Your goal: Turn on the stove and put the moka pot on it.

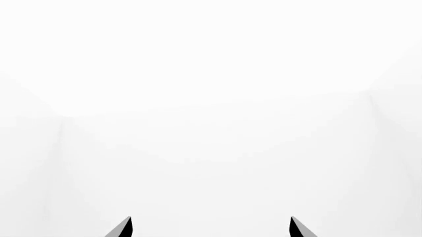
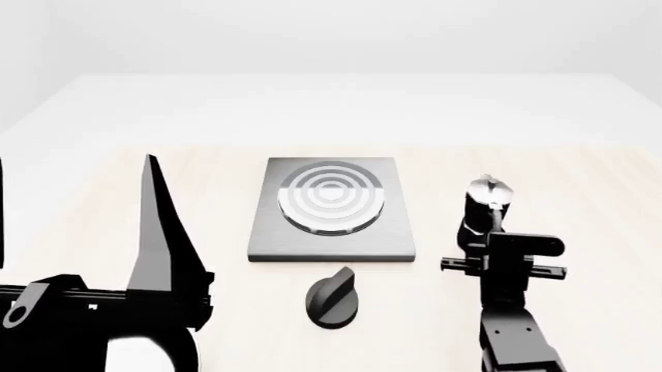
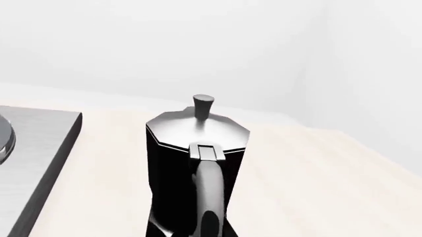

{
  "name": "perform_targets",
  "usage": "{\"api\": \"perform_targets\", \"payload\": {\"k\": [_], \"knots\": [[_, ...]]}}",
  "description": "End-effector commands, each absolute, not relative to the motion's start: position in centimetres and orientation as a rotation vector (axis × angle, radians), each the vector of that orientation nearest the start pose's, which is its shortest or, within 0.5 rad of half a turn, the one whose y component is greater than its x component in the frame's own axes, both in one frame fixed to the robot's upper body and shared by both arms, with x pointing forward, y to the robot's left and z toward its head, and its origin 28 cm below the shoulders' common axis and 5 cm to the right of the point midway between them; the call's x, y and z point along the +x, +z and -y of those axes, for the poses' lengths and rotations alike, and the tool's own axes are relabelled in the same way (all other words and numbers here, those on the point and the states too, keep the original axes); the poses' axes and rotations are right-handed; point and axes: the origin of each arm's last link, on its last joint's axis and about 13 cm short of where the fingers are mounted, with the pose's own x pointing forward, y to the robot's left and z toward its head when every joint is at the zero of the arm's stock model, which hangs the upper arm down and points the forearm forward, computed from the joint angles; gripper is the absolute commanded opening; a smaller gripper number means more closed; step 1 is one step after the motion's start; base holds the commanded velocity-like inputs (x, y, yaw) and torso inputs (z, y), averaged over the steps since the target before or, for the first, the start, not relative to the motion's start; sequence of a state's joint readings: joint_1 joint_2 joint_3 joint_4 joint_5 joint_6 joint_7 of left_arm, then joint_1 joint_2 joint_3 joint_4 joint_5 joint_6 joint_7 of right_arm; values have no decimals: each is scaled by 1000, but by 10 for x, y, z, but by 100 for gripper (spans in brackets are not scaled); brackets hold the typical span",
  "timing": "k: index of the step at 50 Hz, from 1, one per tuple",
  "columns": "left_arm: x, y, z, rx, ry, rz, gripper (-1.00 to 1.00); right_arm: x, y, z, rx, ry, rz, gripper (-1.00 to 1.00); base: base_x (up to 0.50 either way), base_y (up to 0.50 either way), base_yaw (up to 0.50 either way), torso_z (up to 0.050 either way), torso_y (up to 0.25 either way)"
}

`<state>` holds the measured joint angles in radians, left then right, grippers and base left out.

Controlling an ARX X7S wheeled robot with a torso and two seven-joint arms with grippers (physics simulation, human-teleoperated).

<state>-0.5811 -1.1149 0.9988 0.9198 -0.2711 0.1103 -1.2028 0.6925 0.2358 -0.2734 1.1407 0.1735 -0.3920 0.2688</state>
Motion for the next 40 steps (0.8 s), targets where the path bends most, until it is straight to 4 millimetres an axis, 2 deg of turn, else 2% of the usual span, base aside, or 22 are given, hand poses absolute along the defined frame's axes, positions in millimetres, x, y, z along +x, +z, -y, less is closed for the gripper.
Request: {"api": "perform_targets", "payload": {"k": [1,12,20,30,40], "knots": [[149,198,-218,92,-34,805,100,327,19,182,-207,-328,-17,-100,0,0,0,0,0],[149,196,-220,89,-31,803,100,333,45,181,-231,-325,36,-100,0,0,0,0,0],[148,197,-220,84,-31,806,100,336,72,178,-236,-317,98,-100,0,0,0,0,1],[147,196,-221,79,-29,807,100,340,91,175,-242,-304,139,-100,0,0,0,0,1],[148,193,-220,74,-33,798,100,349,110,158,-247,-252,181,-100,0,0,0,0,1]]}}
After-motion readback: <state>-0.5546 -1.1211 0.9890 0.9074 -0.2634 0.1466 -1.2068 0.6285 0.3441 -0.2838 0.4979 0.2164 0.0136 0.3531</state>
